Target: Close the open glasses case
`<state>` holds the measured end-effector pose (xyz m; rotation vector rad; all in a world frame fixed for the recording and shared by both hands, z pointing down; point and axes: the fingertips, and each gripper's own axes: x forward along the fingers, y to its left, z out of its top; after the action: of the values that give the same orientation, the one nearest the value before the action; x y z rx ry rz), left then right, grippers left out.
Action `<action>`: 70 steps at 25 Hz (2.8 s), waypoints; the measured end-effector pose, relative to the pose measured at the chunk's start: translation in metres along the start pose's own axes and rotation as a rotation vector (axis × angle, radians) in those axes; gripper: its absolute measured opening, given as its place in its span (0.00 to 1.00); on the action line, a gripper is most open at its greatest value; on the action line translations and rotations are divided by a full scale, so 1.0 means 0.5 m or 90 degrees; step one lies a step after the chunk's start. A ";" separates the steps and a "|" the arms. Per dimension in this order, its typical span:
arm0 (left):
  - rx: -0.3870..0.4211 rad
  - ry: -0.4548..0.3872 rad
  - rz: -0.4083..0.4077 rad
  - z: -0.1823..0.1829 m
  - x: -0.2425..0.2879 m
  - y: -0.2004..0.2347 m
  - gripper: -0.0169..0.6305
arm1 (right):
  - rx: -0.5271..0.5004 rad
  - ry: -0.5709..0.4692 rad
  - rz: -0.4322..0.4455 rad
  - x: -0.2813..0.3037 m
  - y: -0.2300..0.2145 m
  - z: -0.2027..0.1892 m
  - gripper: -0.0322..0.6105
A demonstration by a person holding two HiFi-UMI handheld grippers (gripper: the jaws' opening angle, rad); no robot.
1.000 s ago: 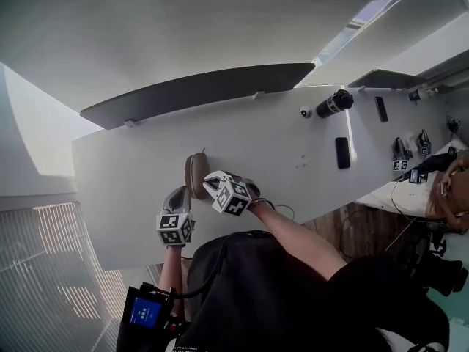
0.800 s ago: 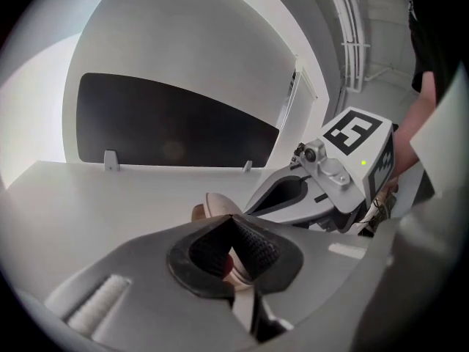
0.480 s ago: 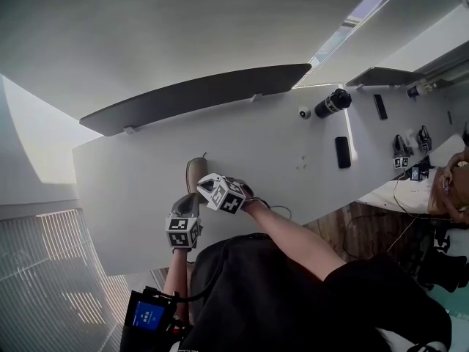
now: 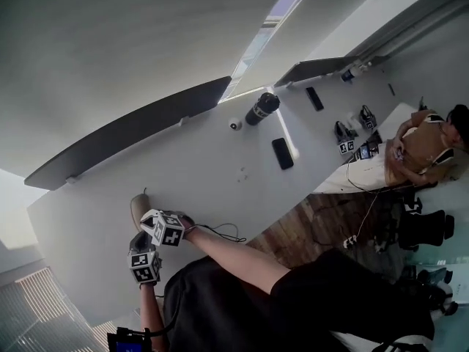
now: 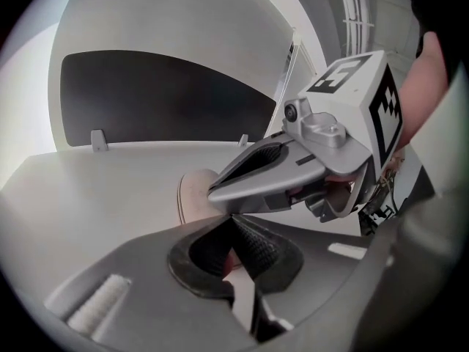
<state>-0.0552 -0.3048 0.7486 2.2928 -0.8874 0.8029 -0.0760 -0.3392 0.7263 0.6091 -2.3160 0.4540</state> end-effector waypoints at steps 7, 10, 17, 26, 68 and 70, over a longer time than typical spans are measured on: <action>-0.006 -0.008 -0.006 0.013 0.012 -0.015 0.04 | -0.050 0.034 -0.044 -0.027 -0.032 -0.015 0.06; -0.010 -0.012 0.003 0.015 0.007 -0.011 0.04 | -0.029 0.020 -0.056 -0.027 -0.036 -0.011 0.06; -0.046 -0.034 -0.017 0.049 0.004 -0.020 0.04 | 0.005 0.025 -0.069 -0.037 -0.046 -0.008 0.06; -0.071 -0.024 -0.025 0.057 -0.011 -0.023 0.03 | 0.023 0.020 -0.059 -0.029 -0.032 -0.004 0.06; 0.134 -0.164 -0.036 0.078 -0.150 -0.253 0.04 | 0.132 -0.277 -0.093 -0.419 0.079 -0.060 0.05; 0.131 -0.161 -0.031 0.070 -0.147 -0.261 0.04 | 0.135 -0.280 -0.083 -0.425 0.083 -0.062 0.05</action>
<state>0.0068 -0.2162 0.6390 2.6287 -0.8885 0.6164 0.0566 -0.2267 0.5939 1.0461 -2.6349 0.5523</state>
